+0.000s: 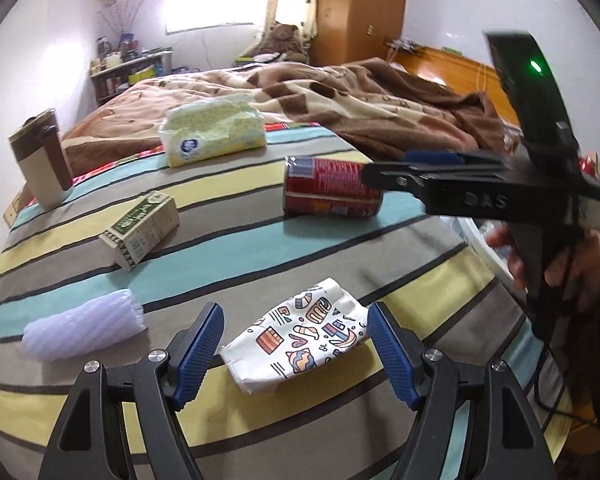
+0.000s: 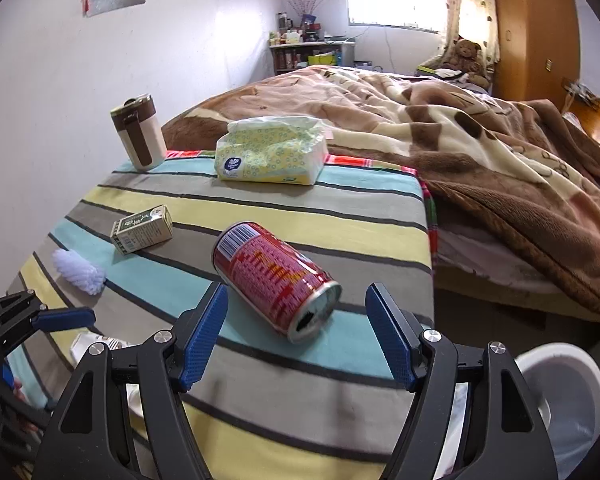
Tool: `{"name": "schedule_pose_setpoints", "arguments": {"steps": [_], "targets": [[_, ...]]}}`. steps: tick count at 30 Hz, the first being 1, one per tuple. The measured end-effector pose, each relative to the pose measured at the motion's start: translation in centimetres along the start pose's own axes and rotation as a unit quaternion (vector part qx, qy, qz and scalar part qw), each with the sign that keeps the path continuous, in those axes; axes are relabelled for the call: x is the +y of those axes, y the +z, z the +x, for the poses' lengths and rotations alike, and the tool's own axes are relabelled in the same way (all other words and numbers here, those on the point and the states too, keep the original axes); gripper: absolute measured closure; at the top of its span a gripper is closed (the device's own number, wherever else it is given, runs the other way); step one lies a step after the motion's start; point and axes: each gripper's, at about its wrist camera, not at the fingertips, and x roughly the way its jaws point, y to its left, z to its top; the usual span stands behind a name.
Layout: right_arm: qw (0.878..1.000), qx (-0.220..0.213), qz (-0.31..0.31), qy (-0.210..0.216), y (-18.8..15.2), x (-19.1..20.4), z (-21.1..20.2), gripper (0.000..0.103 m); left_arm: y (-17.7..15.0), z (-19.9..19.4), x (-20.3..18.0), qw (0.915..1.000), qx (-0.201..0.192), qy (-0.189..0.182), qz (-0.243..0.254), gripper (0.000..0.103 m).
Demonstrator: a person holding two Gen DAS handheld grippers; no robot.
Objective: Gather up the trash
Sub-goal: 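Grasp the patterned paper cup with the left tool while the right tool grasps the red can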
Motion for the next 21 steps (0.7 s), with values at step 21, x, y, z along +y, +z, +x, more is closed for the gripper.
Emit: {"name": "schedule_pose_setpoints", "arguments": {"steps": [21], "targets": [[0.996, 0.045, -0.082, 0.003, 1.5, 1.3, 3.7, 0.03, -1.3, 1.2, 0.1, 0.9943, 0.053, -0.091, -0.018, 0.024]]}}
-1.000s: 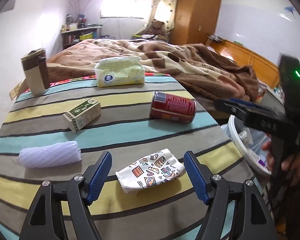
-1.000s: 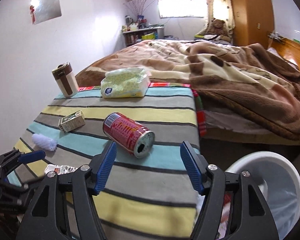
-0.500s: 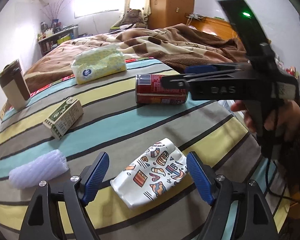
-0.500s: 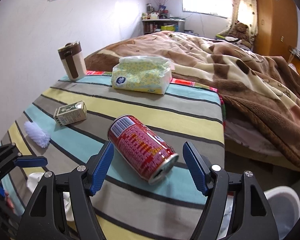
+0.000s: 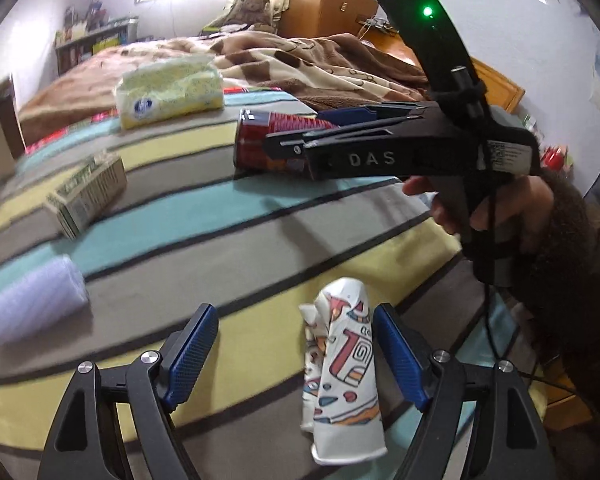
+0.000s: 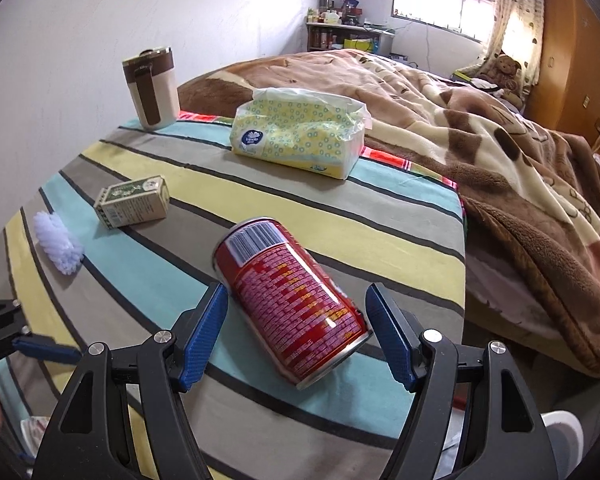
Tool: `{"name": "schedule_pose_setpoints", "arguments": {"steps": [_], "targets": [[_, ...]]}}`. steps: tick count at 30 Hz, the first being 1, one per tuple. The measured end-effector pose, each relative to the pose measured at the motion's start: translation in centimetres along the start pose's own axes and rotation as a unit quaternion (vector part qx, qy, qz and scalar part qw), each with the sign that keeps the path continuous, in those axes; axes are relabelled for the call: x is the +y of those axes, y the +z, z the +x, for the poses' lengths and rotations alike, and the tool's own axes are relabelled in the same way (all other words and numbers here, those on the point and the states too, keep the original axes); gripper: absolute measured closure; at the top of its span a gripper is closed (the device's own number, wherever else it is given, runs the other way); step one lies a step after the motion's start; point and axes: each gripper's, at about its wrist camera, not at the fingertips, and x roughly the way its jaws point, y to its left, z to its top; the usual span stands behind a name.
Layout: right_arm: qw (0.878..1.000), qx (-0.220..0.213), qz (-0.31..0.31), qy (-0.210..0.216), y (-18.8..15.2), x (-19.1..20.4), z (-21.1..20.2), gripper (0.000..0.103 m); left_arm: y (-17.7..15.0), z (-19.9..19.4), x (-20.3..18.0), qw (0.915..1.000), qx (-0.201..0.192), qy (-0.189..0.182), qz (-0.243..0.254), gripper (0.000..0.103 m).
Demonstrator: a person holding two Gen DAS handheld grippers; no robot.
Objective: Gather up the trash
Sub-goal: 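Grasp the patterned paper cup with the left tool while the right tool grasps the red can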
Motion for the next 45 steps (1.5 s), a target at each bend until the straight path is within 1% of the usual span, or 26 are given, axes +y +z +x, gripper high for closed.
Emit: {"name": "schedule_pose_setpoints", "arguments": {"steps": [5, 9, 11, 14, 16, 18, 23, 25, 27, 28, 32, 34, 35, 41, 45], "targets": [[1.0, 0.0, -0.008, -0.007, 0.3, 0.1, 0.4, 0.03, -0.7, -0.9, 0.4, 0.9993, -0.011, -0.006, -0.036, 0.024], [1.0, 0.006, -0.02, -0.012, 0.6, 0.4, 0.9, 0.03, -1.3, -1.1, 0.7, 0.998, -0.005, -0.007, -0.062, 0.025], [1.0, 0.019, -0.015, -0.001, 0.6, 0.4, 1.3, 0.03, -1.3, -1.2, 0.7, 0.9978, -0.006, -0.004, -0.066, 0.026], [1.0, 0.024, -0.01, -0.006, 0.3, 0.5, 1.6, 0.03, -1.5, -1.1, 0.3, 0.9977, 0.0, -0.01, -0.067, 0.029], [1.0, 0.027, 0.004, -0.002, 0.1, 0.4, 1.4, 0.037, -1.5, -1.0, 0.1, 0.9977, 0.004, -0.011, -0.066, 0.034], [0.999, 0.03, 0.015, 0.004, -0.1, 0.3, 1.2, 0.037, -1.4, -0.8, 0.0, 0.9977, 0.006, -0.009, -0.067, 0.037], [0.999, 0.028, 0.028, 0.004, -0.9, 0.3, 0.5, 0.039, -1.5, -0.7, 0.0, 0.9973, 0.006, -0.004, -0.073, 0.038], [0.999, 0.025, 0.036, 0.005, -1.4, 0.3, 0.0, 0.04, -1.7, -0.8, -0.3, 0.9972, 0.007, 0.004, -0.074, 0.041], [0.999, 0.023, 0.044, 0.005, -1.8, 0.2, -0.5, 0.041, -1.7, -0.8, -0.5, 0.9971, 0.007, 0.011, -0.074, 0.048], [0.999, 0.022, 0.046, 0.004, -2.0, 0.1, -0.8, 0.041, -1.7, -0.8, -0.5, 0.997, 0.007, 0.014, -0.076, 0.05], [0.998, 0.018, 0.066, 0.001, -3.1, -0.1, -1.6, 0.042, -1.9, -0.8, -0.8, 0.997, 0.009, 0.014, -0.076, 0.065], [0.997, 0.017, 0.075, 0.002, -3.5, -0.3, -2.0, 0.043, -2.0, -0.7, -1.1, 0.9972, 0.009, 0.018, -0.072, 0.068], [0.997, 0.015, 0.081, 0.003, -3.7, -0.3, -2.2, 0.043, -2.0, -0.8, -1.2, 0.9972, 0.009, 0.021, -0.071, 0.072], [0.995, 0.003, 0.103, 0.002, -4.8, -0.4, -3.5, 0.044, -2.1, -0.9, -1.7, 0.9965, 0.002, 0.03, -0.078, 0.073], [0.992, -0.005, 0.125, 0.007, -5.7, -0.7, -4.5, 0.045, -2.1, -1.6, -2.2, 0.996, -0.012, 0.041, -0.078, 0.073]]}}
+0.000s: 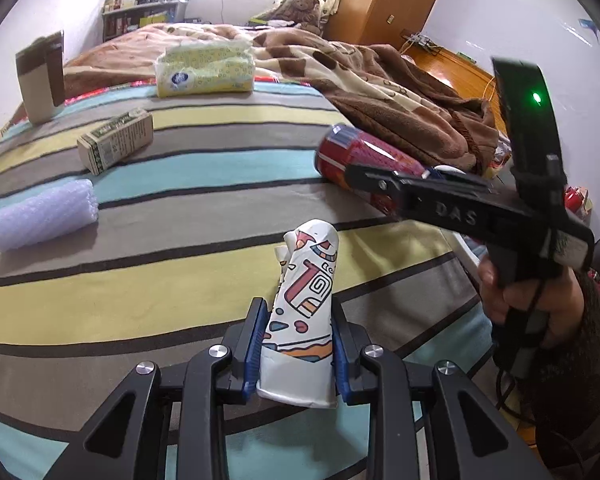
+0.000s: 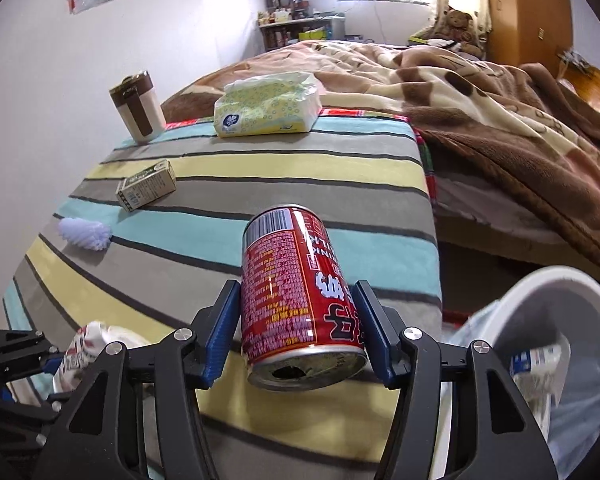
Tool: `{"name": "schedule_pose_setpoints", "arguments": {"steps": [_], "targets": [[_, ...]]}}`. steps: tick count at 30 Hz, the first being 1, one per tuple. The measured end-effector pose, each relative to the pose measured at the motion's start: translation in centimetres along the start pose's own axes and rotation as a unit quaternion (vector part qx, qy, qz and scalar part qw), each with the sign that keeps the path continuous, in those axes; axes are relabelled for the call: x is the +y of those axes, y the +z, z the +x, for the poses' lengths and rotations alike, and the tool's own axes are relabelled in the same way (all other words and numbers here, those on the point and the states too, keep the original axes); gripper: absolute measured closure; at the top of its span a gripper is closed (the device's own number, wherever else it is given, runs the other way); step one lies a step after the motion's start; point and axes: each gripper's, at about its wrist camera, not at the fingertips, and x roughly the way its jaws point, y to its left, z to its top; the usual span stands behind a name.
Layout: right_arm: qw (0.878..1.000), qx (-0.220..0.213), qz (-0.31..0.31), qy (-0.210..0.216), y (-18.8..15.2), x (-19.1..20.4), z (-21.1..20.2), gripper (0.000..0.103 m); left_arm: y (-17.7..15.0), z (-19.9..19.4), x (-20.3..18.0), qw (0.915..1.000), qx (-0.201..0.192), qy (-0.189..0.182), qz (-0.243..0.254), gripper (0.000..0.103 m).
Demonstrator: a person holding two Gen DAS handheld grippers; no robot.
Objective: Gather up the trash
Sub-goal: 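Grasp the patterned paper cup with the left tool while the right tool grasps the red can, then lift the paper cup and red can and carry both over the white bin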
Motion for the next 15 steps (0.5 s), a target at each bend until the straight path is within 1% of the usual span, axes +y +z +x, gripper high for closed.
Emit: {"name": "schedule_pose_setpoints", "arguments": {"steps": [7, 11, 15], "targets": [[0.999, -0.024, 0.031, 0.008, -1.3, -0.7, -2.4, 0.046, 0.2, -1.3, -1.1, 0.9999, -0.017, -0.001, 0.001, 0.073], [0.999, -0.03, 0.037, 0.003, -2.2, -0.7, -3.2, 0.047, 0.2, -1.8, -1.8, 0.9997, -0.025, -0.001, 0.002, 0.073], [0.998, -0.043, 0.045, 0.01, -2.9, -1.0, -4.5, 0.048, 0.2, -2.3, -2.7, 0.9995, -0.03, -0.005, 0.004, 0.073]]}}
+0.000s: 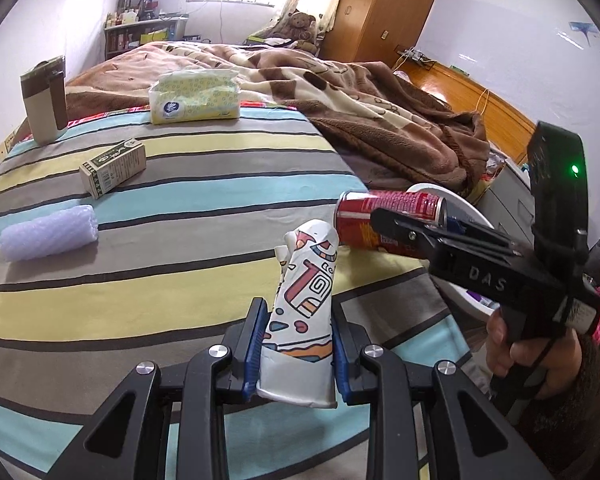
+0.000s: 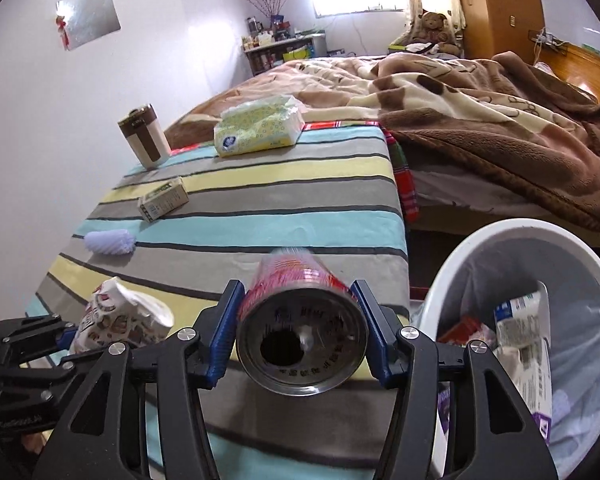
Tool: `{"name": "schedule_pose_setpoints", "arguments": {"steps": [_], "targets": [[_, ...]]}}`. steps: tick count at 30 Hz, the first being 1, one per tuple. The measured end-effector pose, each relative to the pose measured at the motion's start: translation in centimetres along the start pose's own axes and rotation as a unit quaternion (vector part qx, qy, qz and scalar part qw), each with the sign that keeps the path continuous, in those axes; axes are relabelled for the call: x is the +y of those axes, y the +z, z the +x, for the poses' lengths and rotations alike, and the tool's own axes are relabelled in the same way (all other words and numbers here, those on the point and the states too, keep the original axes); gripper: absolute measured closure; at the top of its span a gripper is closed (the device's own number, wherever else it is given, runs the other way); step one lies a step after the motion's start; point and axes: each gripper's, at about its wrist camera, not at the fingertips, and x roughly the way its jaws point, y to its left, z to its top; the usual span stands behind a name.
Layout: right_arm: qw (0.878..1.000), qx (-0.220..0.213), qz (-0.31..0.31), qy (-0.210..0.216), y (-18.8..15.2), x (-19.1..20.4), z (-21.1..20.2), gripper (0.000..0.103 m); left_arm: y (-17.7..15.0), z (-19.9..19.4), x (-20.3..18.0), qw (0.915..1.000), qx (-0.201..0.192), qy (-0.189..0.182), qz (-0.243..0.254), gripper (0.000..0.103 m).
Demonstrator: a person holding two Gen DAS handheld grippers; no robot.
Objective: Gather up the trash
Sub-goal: 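Lift the paper cup and red can and carry both over the white bin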
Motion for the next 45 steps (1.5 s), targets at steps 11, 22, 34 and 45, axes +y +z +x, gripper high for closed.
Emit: {"name": "schedule_pose_setpoints", "arguments": {"steps": [11, 22, 34, 45], "targets": [[0.999, -0.04, 0.022, -0.011, -1.0, -1.3, -3.8, 0.049, 0.7, -1.0, -3.4, 0.9994, -0.019, -0.013, 0.027, 0.073], [0.995, -0.071, 0.051, -0.049, -1.7, -3.8, -7.2, 0.049, 1.6, -1.2, -7.9, 0.9972, -0.037, -0.021, 0.061, 0.073], [0.985, -0.096, 0.092, -0.11, -2.3, -7.0, -9.7, 0.049, 2.8, 0.3, -12.9, 0.9935, -0.042, -0.033, 0.1, 0.073], [0.973, -0.092, 0.114, -0.18, -3.0, -10.0, -10.1, 0.049, 4.2, 3.6, -17.2, 0.9891, -0.025, -0.053, 0.135, 0.073]]}}
